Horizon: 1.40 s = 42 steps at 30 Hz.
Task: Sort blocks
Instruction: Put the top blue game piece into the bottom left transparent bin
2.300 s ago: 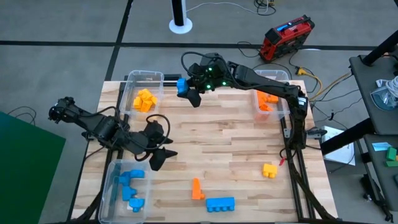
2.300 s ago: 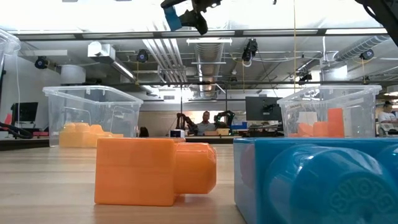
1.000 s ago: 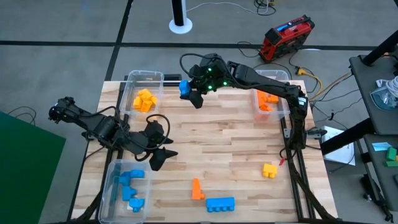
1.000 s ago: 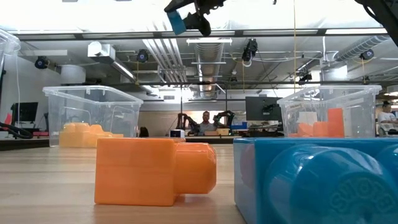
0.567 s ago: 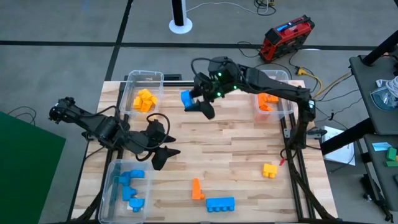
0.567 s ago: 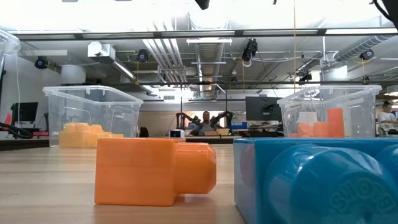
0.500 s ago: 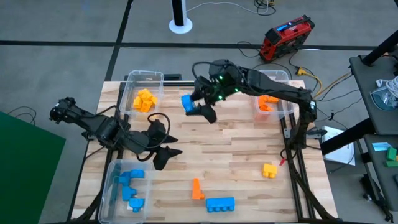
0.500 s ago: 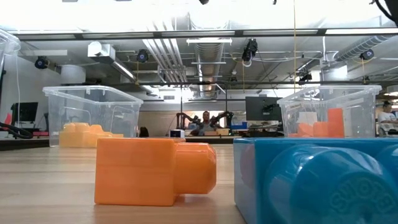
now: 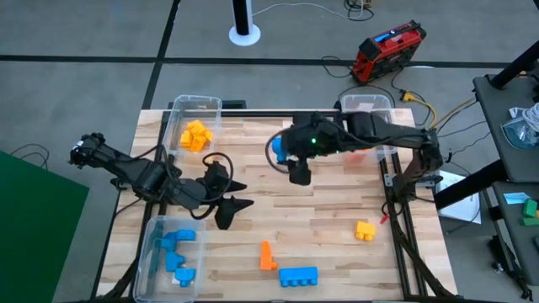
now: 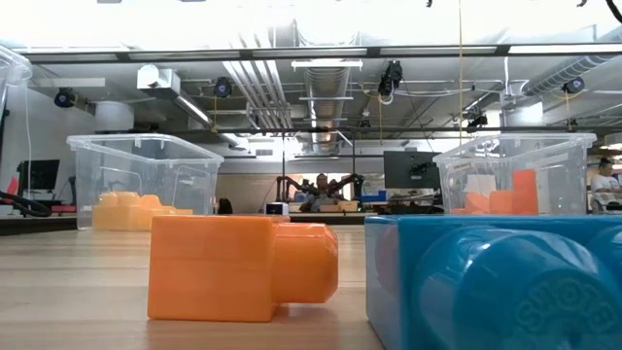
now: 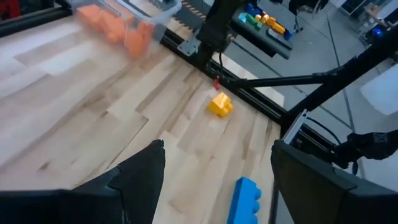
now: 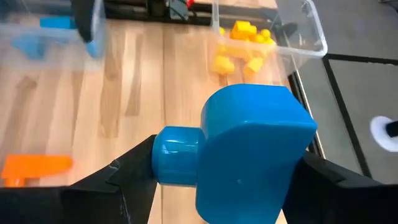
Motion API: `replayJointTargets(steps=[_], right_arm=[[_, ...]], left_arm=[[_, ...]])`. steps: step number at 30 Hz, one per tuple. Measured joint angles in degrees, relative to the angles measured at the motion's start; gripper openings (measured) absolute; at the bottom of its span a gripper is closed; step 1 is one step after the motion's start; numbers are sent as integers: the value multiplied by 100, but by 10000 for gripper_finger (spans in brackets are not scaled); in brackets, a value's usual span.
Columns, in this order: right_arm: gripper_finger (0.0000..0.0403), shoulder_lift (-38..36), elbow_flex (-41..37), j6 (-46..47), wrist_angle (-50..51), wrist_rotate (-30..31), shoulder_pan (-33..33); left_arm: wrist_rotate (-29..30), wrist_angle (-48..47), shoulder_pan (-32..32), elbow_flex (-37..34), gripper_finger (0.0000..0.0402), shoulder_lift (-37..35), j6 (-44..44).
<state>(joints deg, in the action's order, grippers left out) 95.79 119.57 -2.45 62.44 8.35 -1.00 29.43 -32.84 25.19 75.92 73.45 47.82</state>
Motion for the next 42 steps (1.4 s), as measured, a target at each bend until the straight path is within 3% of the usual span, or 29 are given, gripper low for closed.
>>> replayJointTargets(steps=[5, 10, 13, 16, 19, 22, 27, 34, 42], right_arm=[[255, 0, 0, -4, 144, 302, -248], [258, 0, 0, 1, 248, 721, -391], [254, 0, 0, 1, 243, 864, -393], [256, 0, 0, 116, 250, 1045, -388], [261, 0, 0, 125, 244, 1123, -387], [260, 22, 0, 120, 238, 1123, -389], [256, 169, -7, -62, 181, 1135, -386], [262, 492, -11, -268, 236, 1136, -358], [264, 677, -11, -310, 255, 1256, -358]], left_arm=[[27, 57, -67, 2, 267, 2, -78], [370, -123, -116, 2, 267, 2, 568], [842, -56, -195, 2, 267, 0, 713], [1335, -113, -430, 2, 267, -4, 1463], [1153, -128, -782, 2, 267, -6, 2046], [530, -136, -1185, 2, 267, -2, 2472], [-584, -24, -1820, 2, 267, 62, 2088], [-430, 607, -1965, 4, 267, -84, 1587], [-40, 280, -2097, 7, 267, -133, 1625]])
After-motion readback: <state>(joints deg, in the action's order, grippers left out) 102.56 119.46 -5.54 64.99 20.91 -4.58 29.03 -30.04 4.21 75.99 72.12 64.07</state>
